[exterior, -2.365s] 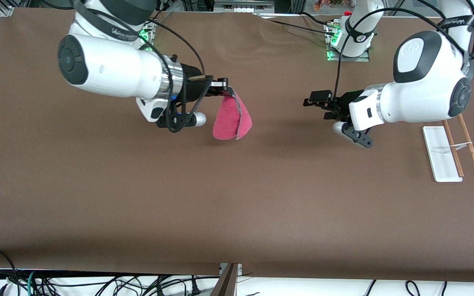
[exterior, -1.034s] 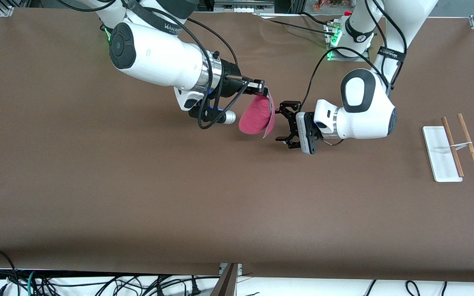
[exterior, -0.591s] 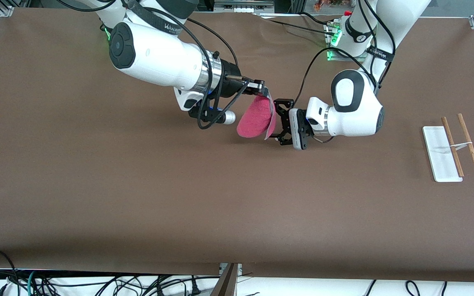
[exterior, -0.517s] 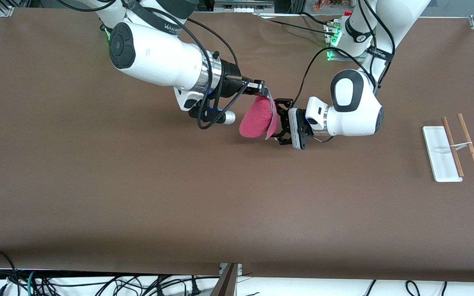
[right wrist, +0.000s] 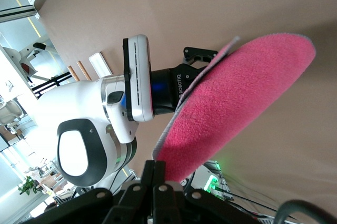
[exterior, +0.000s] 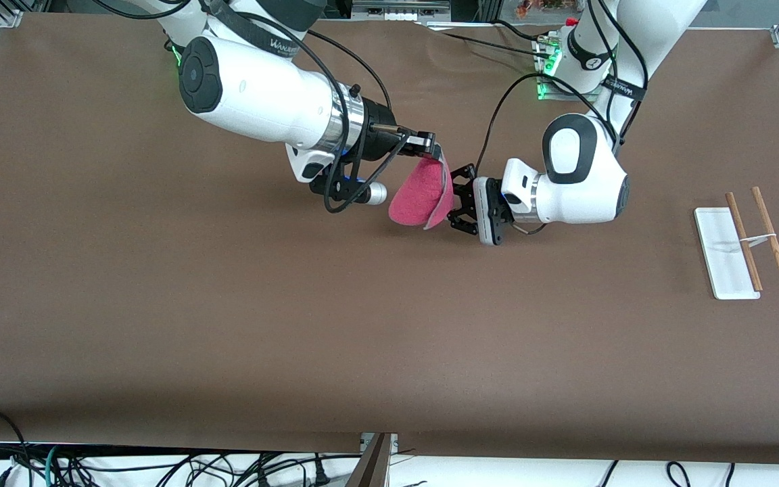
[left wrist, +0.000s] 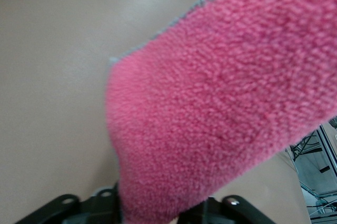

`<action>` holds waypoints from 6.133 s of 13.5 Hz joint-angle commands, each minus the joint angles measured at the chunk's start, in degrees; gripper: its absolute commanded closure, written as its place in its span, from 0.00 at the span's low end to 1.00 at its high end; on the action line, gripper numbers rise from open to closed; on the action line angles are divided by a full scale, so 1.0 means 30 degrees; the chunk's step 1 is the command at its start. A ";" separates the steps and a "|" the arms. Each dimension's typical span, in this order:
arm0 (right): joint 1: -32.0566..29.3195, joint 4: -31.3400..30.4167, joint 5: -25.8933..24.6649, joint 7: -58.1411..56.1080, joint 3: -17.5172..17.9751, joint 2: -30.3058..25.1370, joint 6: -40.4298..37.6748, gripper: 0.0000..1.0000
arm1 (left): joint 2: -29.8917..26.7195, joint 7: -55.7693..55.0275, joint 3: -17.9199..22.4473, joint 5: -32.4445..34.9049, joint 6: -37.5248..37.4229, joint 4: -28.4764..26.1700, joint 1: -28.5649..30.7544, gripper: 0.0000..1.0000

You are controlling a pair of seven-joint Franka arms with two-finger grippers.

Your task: Pass towel and hang on rack

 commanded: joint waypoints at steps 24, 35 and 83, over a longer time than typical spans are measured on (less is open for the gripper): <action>-0.0264 -0.3925 -0.2844 -1.0606 -0.7823 -0.5099 -0.8904 0.00 | -0.0689 -0.3419 0.0405 1.2619 -0.9265 0.4701 0.5151 1.00; -0.3777 -0.7482 -0.9770 -2.0403 -0.7591 -0.8564 -0.9430 0.00 | -0.0776 -0.4539 0.3711 2.3586 -1.3117 0.7488 0.7410 1.00; -0.7149 -0.9796 -1.0414 -1.8293 -0.5774 -0.9766 -0.7500 0.00 | -0.2208 -1.8499 -0.5305 2.3332 -1.4202 1.0128 1.2863 0.00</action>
